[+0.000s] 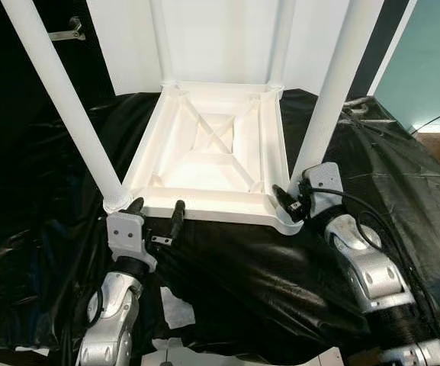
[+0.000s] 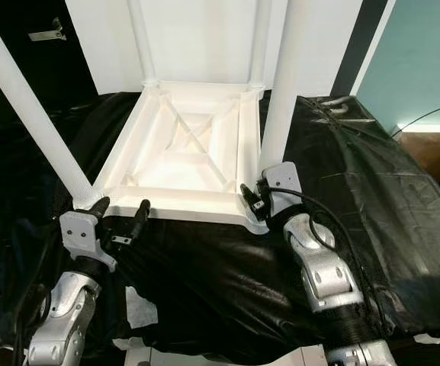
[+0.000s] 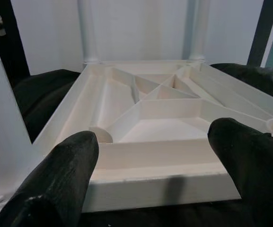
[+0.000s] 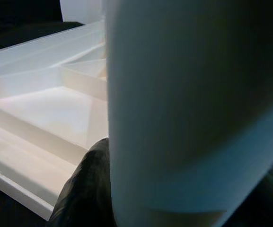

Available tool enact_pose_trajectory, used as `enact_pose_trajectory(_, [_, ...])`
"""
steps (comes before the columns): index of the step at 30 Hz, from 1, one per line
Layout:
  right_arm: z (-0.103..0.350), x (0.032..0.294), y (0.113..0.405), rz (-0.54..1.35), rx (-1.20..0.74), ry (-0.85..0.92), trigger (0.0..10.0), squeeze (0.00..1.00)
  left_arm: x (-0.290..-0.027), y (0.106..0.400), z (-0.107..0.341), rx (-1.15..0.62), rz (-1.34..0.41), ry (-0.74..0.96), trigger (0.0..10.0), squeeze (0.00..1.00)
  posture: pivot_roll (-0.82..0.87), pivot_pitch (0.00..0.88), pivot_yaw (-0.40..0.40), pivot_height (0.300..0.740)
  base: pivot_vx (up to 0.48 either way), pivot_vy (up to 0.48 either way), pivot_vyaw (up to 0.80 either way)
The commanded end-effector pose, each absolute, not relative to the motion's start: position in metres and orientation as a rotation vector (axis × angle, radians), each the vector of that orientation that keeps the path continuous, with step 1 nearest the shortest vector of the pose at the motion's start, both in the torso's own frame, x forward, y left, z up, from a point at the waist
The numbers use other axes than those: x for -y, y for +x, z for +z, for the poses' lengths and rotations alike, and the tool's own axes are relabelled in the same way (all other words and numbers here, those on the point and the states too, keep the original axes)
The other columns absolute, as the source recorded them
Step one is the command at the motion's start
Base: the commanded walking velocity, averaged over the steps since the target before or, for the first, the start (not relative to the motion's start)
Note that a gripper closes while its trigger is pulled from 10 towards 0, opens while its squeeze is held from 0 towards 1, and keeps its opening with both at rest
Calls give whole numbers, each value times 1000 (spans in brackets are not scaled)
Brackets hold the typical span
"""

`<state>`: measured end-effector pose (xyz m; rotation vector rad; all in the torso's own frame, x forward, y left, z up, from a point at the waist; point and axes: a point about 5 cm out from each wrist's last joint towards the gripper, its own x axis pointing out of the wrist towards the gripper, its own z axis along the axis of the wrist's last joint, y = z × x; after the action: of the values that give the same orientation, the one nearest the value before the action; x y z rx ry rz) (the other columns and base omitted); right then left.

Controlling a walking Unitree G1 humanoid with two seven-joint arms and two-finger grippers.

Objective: Building children table

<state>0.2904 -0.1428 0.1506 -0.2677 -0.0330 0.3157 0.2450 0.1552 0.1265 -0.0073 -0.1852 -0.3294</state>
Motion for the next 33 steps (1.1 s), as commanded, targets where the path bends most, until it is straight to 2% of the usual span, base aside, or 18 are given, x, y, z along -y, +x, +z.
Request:
enact_pose_trajectory(1, [139,147,285,305,-32,-279,0,0,-153,246,123,174,-338,5,10000,0,-9,0,-12,740,0,0,0])
enact_pose_trajectory(5, [137,169,260,258,-56,-276,0,0,-146,252,122,167,-383,3,10000,0,-70,0,9,740,0,0,0])
enact_pose_trajectory(8, [138,176,257,241,-61,-285,0,0,-144,254,122,167,-394,2,10000,0,-88,0,14,740,0,0,0])
enact_pose_trajectory(10, [139,192,249,207,-76,-313,0,0,-140,259,123,171,-420,-2,10000,0,-110,0,21,740,0,0,0])
enact_pose_trajectory(15, [139,212,238,177,-111,-351,0,0,-135,263,123,172,-450,-6,10000,0,-145,0,28,740,0,0,0])
enact_pose_trajectory(27, [134,222,218,159,-180,-386,39,0,-130,262,119,164,-470,-16,10000,0,-157,3,16,740,0,0,0])
enact_pose_trajectory(28, [132,221,217,160,-192,-391,10000,0,-129,261,118,160,-474,-21,10000,0,-153,6,12,740,0,0,0])
enact_pose_trajectory(33, [133,207,227,188,-174,-367,10000,0,-128,257,117,159,-479,-28,10000,0,-131,13,1,740,0,0,0])
